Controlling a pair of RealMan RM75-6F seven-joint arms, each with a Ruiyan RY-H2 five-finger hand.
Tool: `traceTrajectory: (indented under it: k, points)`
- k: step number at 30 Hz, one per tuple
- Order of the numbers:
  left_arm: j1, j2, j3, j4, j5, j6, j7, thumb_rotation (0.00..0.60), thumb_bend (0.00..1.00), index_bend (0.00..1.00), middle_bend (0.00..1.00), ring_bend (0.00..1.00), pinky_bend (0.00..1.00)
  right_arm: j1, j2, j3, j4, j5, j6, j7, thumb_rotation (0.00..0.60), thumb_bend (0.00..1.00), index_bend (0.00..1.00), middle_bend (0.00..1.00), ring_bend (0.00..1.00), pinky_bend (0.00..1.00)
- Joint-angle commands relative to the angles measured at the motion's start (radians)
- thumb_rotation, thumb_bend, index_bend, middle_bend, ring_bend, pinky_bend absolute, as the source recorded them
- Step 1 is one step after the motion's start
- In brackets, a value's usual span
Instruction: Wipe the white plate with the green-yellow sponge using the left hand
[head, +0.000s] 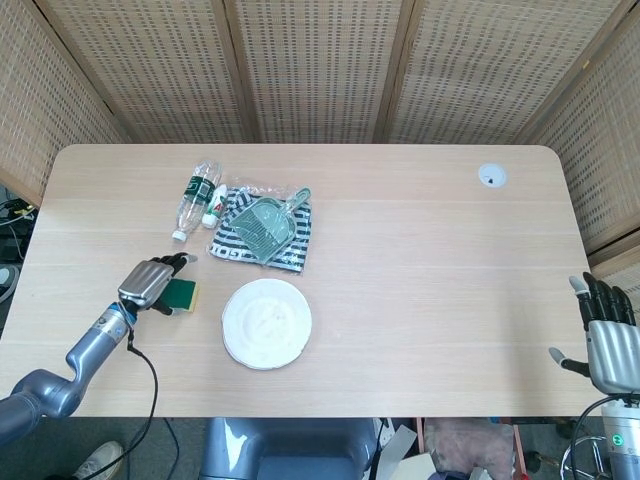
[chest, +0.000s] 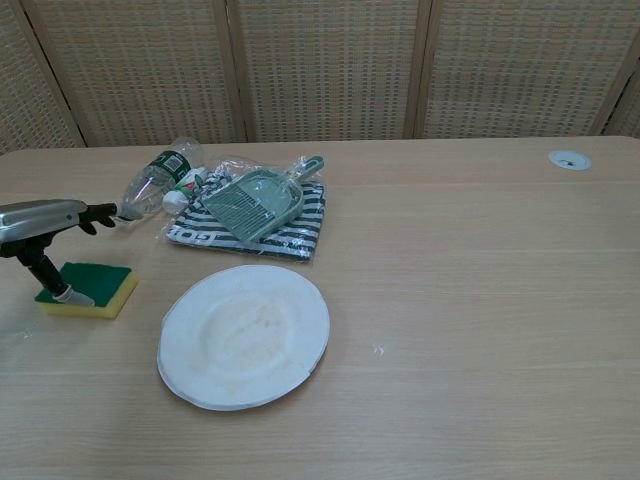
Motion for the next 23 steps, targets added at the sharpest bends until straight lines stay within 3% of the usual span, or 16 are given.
traceTrajectory:
  k: [1,7,10,13,18,23]
  points:
    - [0.009,0.056,-0.015,-0.078,-0.02,0.014,0.018,0.6,0.0,0.0,0.0,0.0,0.0,-0.002,0.002,-0.001,-0.002,-0.003,0.003,0.003,0.6,0.0,0.0,0.0,0.0,0.0]
    - [0.129,0.222,-0.063,-0.34,-0.088,0.237,0.15,0.6,0.0,0.0,0.0,0.0,0.0,-0.008,0.009,-0.002,-0.006,-0.015,0.018,0.013,0.6,0.0,0.0,0.0,0.0,0.0]
    - [0.266,0.258,-0.088,-0.461,-0.165,0.498,0.411,0.6,0.0,0.0,0.0,0.0,0.0,-0.011,0.007,-0.004,-0.002,-0.025,0.029,0.014,0.6,0.0,0.0,0.0,0.0,0.0]
    - [0.353,0.278,-0.098,-0.582,-0.206,0.642,0.511,0.6,0.0,0.0,0.0,0.0,0.0,-0.014,0.003,-0.005,0.003,-0.035,0.04,0.012,0.6,0.0,0.0,0.0,0.0,0.0]
    - [0.421,0.352,-0.078,-0.718,-0.205,0.693,0.523,0.6,0.0,0.0,0.0,0.0,0.0,-0.017,-0.004,-0.005,0.009,-0.045,0.055,0.002,0.6,0.0,0.0,0.0,0.0,0.0]
    - [0.433,0.388,-0.059,-0.763,-0.196,0.657,0.536,0.6,0.0,0.0,0.0,0.0,0.0,-0.021,-0.003,-0.001,0.005,-0.042,0.064,-0.006,0.6,0.0,0.0,0.0,0.0,0.0]
